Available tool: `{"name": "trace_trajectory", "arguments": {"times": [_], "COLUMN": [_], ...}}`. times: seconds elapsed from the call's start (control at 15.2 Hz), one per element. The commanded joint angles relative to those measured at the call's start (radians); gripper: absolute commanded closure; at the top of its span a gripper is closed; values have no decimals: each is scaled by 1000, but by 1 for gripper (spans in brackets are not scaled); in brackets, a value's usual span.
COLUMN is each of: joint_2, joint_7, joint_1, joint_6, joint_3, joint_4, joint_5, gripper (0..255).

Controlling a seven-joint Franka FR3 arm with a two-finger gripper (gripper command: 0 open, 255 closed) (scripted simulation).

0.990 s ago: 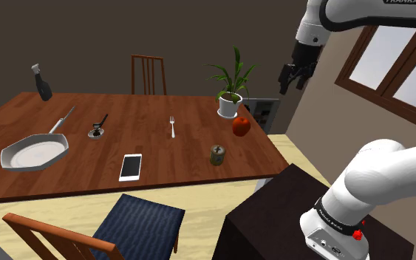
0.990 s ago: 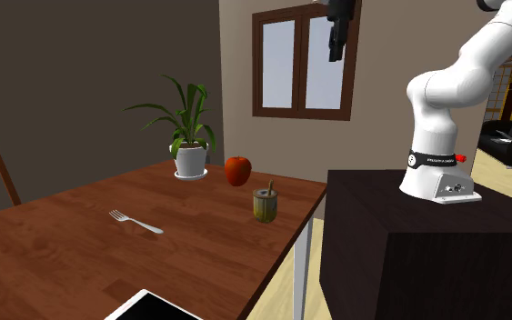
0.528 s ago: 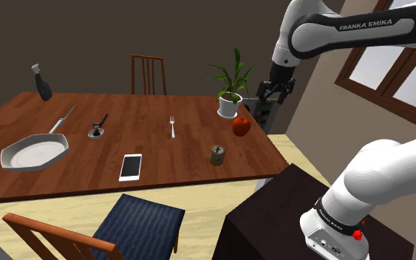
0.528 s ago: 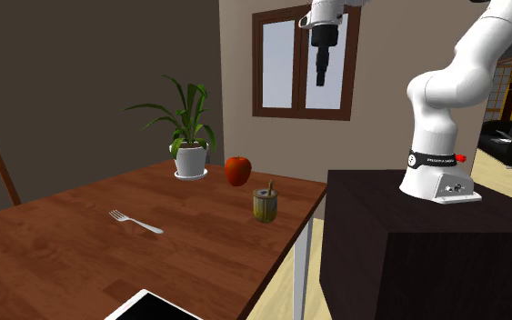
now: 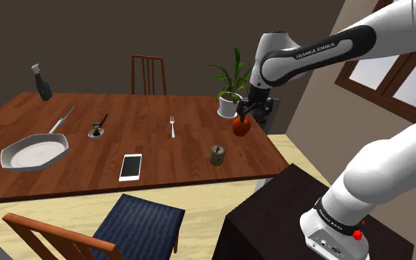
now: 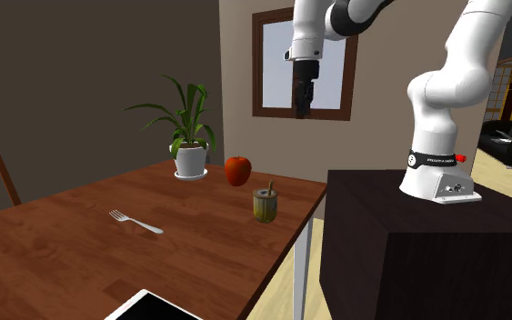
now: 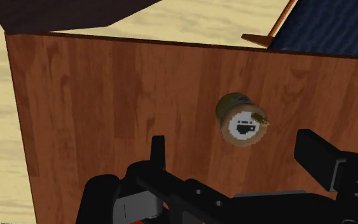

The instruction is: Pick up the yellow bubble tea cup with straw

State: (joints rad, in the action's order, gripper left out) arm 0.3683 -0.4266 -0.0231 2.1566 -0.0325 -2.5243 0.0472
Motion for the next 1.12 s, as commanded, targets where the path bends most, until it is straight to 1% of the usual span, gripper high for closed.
{"name": "trace_trajectory", "arguments": {"times": [0.0, 0.26, 0.53, 0.79, 1.06], "joint_2": [-73, -231, -394, -559, -722], "joint_7": [-44, -126, -206, -281, -345], "joint_1": [-3, -9, -11, -8, 1], "joint_6": [57, 175, 276, 358, 419], "joint_3": [-10, -24, -29, -24, -13], "joint_4": [15, 52, 111, 192, 293], "joint_5": [-5, -7, -3, 1, -4], "gripper": [0, 0, 0, 0, 0]}}
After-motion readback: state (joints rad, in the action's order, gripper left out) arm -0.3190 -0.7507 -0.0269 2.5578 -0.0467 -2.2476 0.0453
